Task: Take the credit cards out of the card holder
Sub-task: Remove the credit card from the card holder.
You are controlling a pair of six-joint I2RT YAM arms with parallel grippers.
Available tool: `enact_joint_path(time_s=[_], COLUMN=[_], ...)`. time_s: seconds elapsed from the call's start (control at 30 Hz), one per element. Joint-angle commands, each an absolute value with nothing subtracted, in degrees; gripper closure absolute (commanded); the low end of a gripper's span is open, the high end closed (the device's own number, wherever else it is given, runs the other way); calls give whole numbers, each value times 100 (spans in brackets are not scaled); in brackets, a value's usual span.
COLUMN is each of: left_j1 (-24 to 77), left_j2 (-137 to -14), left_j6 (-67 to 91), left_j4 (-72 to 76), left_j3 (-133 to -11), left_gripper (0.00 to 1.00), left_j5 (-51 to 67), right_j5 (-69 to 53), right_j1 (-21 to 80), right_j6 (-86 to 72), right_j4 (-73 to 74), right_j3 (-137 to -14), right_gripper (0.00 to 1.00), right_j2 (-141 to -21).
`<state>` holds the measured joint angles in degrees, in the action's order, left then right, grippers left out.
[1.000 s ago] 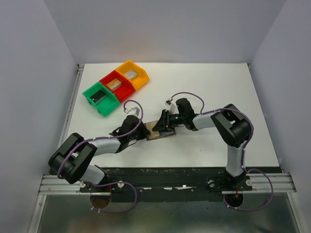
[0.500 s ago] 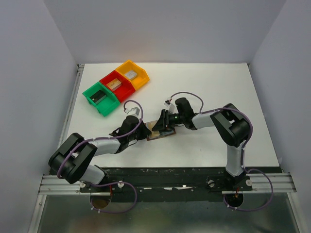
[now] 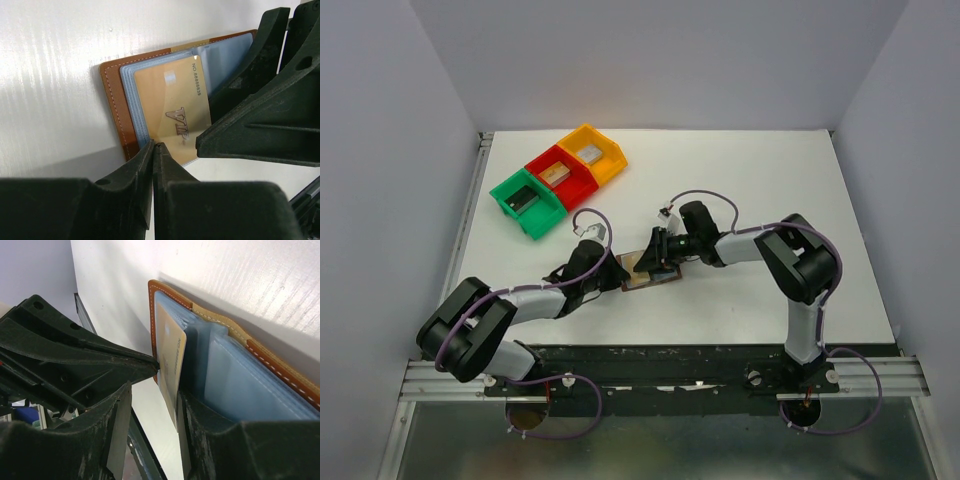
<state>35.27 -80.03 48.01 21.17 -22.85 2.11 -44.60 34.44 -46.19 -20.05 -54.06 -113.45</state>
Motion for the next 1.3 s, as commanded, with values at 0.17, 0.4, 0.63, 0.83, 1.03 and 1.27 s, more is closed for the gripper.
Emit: enact_joint_path(time_s=[0.17,0.4,0.63,0.83,1.03,1.27], left_j1=[3507,3481,3480,3472,3454,3454], left_j2=[-8016,-7989,-7972,-7989,-7989,-7998], left_j6=[4808,4851,4860,4878,4904,4922], left_j4=[1644,1661,1652,1635,1573,1538], left_j3=[-2048,-1978,-1951,-1951,-1951,-1942], left_gripper=[89,93,100,100,100,100], left_j5=[62,44,53,44,-123,-158], right_j5=[-4289,-4245,-4210,-4175,-4175,-4192], right_j1=[3437,3393,3340,3305,3243,3182], right_j6=[-4421,-4412,-4394,-4368,-4351,-4368], right_j4=[-1652,-1635,-1626,-1617,-1617,-1687], right_j3=[-5317,-5230,-5159,-5080,-5027,-4940], right_gripper=[53,54,55,55,55,55], right_j2=[-11066,-10986,-10907,-10837,-10784,-10758])
